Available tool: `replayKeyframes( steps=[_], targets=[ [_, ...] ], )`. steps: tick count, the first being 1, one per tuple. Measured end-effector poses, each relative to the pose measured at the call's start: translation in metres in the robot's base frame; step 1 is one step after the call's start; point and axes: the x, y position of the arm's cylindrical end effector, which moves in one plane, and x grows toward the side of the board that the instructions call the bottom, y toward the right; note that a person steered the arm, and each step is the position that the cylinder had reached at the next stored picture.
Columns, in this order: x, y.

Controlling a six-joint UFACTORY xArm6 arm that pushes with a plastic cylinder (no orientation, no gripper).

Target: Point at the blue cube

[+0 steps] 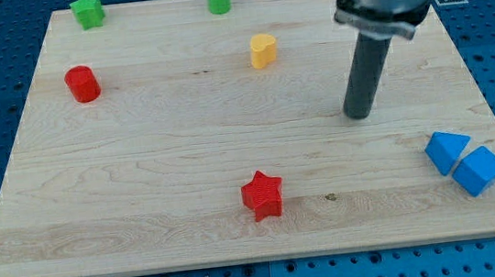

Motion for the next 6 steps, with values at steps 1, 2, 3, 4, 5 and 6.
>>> replayKeyframes(
  steps=[1,2,3,4,5,6],
  targets=[
    [0.036,-0.023],
    [0.072,-0.021],
    [0.095,-0.009],
    [0.099,0.010],
    [0.099,0.015],
    [0.099,0.017]
  ],
)
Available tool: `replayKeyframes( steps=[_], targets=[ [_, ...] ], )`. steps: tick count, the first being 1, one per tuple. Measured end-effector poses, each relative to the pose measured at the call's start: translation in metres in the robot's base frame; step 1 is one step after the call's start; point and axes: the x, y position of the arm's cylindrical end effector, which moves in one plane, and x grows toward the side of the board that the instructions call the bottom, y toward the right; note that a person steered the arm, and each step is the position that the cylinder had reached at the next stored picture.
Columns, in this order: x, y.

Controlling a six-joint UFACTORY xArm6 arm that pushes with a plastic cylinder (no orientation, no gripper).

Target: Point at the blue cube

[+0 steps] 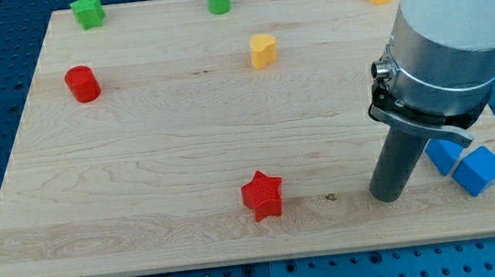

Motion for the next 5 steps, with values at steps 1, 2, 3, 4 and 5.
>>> replayKeyframes(
  steps=[1,2,3,4,5],
  targets=[
    [0.000,0.014],
    [0.000,0.035],
    [0.000,0.054],
    [0.004,0.069],
    [0.014,0.082]
  ],
)
